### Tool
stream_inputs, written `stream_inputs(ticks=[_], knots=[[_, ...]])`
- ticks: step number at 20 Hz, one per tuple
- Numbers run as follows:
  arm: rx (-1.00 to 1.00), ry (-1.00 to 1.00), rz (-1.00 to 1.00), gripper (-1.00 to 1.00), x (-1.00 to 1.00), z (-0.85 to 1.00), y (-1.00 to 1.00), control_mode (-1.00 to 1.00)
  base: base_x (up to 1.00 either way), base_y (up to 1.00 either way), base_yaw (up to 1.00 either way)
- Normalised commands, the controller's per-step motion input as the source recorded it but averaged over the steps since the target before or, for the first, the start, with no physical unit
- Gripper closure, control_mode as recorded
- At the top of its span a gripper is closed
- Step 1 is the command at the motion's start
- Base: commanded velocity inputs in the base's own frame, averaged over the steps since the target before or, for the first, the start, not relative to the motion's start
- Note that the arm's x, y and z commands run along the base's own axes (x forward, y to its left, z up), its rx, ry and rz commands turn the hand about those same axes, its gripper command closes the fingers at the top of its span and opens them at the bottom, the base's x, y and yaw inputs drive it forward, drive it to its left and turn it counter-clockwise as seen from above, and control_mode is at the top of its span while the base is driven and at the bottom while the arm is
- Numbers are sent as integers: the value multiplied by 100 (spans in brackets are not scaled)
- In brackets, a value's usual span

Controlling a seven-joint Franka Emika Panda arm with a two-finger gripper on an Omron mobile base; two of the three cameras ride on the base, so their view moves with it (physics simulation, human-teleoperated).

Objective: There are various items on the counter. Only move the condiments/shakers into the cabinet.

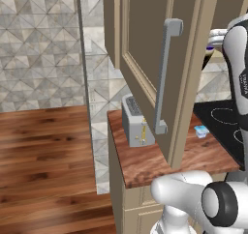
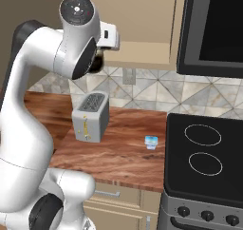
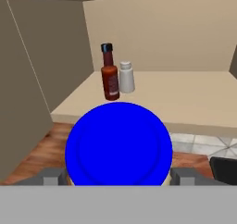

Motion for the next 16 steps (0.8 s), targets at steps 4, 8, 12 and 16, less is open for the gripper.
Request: stream_inputs(ticks=[4, 8, 12, 16], knots=[[0, -1, -2, 100, 15, 0, 0, -100, 0, 0, 0], [0, -10, -20, 100, 6, 0, 0, -100, 0, 0, 0], [0, -4, -13, 100, 0, 0, 0, -100, 0, 0, 0], [0, 0, -1, 100, 17, 0, 0, -100, 0, 0, 0]])
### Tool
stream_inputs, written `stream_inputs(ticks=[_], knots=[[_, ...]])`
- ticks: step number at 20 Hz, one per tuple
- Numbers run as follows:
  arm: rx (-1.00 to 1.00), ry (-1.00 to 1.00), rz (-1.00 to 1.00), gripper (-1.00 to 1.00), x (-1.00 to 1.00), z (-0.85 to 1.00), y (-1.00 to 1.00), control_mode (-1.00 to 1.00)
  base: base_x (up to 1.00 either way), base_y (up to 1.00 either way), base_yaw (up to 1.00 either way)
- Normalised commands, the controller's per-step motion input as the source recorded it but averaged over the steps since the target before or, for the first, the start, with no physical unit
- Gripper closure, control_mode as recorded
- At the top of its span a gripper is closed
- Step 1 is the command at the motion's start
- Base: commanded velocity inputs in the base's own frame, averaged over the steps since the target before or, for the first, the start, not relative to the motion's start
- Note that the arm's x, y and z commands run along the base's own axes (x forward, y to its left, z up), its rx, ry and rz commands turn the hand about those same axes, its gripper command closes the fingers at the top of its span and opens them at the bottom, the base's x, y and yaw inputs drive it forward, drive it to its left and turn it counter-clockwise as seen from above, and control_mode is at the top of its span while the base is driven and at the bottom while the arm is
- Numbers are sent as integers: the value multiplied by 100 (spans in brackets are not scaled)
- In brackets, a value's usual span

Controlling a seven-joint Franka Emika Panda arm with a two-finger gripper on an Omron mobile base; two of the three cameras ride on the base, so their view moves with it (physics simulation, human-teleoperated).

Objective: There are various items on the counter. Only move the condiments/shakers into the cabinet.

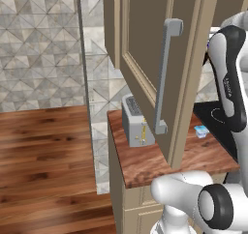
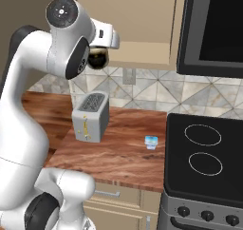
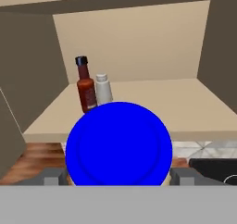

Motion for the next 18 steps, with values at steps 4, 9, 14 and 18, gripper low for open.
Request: stream_inputs(ticks=[4, 9, 14, 18], knots=[[0, 0, -4, 100, 36, 0, 5, -100, 0, 0, 0], [0, 0, -5, 100, 48, 0, 0, -100, 0, 0, 0], [0, 4, -6, 100, 56, 0, 3, -100, 0, 0, 0], [0, 1, -3, 100, 49, 0, 4, -100, 0, 0, 0]])
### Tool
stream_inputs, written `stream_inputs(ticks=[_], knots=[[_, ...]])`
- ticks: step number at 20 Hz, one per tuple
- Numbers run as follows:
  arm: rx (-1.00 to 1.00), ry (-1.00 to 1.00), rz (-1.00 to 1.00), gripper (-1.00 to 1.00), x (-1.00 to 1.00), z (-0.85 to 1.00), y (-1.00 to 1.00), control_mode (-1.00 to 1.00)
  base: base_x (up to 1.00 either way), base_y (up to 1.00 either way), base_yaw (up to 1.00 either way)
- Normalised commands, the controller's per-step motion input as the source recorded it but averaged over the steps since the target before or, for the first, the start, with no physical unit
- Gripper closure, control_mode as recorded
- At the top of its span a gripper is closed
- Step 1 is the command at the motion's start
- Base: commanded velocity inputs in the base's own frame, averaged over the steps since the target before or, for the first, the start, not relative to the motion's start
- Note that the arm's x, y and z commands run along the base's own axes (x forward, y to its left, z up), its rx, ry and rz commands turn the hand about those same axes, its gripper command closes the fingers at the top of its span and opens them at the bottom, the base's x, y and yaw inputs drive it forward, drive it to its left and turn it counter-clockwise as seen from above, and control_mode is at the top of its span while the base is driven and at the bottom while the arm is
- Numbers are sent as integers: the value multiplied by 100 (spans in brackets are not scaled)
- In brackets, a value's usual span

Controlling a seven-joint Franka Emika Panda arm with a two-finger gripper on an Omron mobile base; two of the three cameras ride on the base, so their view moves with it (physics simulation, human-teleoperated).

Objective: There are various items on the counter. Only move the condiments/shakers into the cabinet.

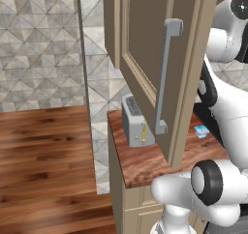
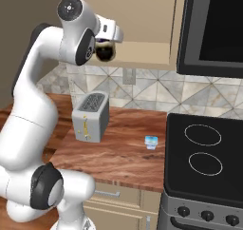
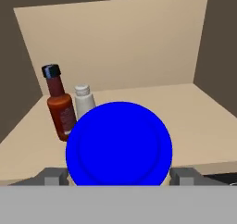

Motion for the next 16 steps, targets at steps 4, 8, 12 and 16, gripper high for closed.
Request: stream_inputs(ticks=[4, 8, 12, 16], knots=[[0, 0, -1, 100, 43, 0, 0, -100, 0, 0, 0], [0, 0, 0, 100, 35, 0, 0, -100, 0, 0, 0], [0, 0, 0, 100, 30, 0, 0, -100, 0, 0, 0], [0, 0, 0, 100, 29, 0, 0, -100, 0, 0, 0]])
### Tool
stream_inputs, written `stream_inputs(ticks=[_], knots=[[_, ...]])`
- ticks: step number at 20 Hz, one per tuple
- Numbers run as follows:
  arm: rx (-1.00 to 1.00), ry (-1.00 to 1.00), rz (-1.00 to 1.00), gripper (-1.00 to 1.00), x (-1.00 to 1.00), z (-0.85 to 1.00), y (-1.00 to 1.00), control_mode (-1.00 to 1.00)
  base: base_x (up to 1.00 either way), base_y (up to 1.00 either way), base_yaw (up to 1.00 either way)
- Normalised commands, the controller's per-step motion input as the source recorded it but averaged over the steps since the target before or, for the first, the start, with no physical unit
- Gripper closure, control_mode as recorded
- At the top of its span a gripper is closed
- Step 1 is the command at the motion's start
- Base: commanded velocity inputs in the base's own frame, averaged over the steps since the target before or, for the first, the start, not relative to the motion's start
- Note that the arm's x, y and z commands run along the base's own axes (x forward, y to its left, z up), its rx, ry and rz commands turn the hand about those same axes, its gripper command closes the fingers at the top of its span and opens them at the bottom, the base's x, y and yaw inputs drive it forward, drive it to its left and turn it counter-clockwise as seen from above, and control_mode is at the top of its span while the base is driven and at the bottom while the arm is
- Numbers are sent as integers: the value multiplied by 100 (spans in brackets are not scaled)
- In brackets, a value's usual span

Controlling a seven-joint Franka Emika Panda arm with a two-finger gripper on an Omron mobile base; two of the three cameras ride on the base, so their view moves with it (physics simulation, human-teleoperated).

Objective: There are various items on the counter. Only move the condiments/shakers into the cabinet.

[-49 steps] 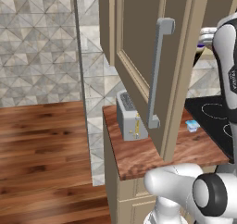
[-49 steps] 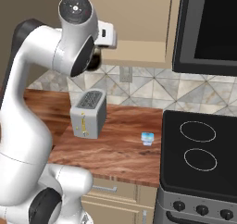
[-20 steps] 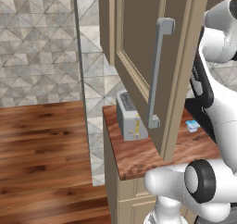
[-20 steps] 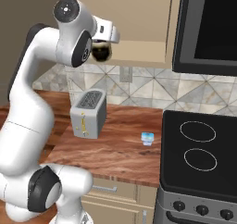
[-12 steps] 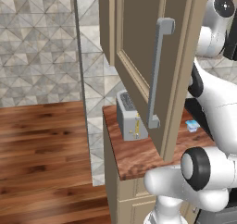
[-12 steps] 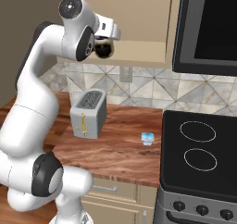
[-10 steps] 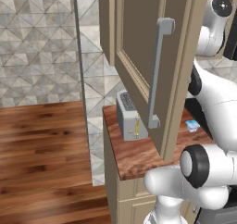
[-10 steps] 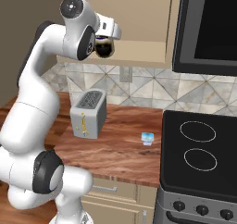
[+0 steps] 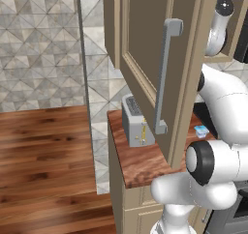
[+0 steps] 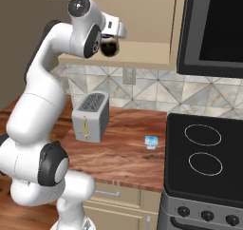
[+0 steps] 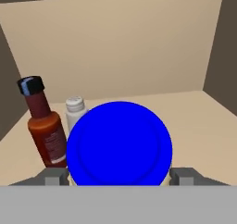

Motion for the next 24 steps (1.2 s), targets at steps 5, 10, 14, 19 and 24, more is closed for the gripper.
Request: stream_inputs(ticks=[5, 10, 14, 19, 24], knots=[[0, 0, 0, 100, 29, 0, 0, -100, 0, 0, 0], [0, 0, 0, 100, 15, -13, 0, -100, 0, 0, 0], [0, -2, 0, 100, 1, -23, 0, -100, 0, 0, 0], [0, -1, 0, 100, 0, -8, 0, -100, 0, 0, 0], [0, 0, 0, 100, 11, 0, 0, -100, 0, 0, 0]])
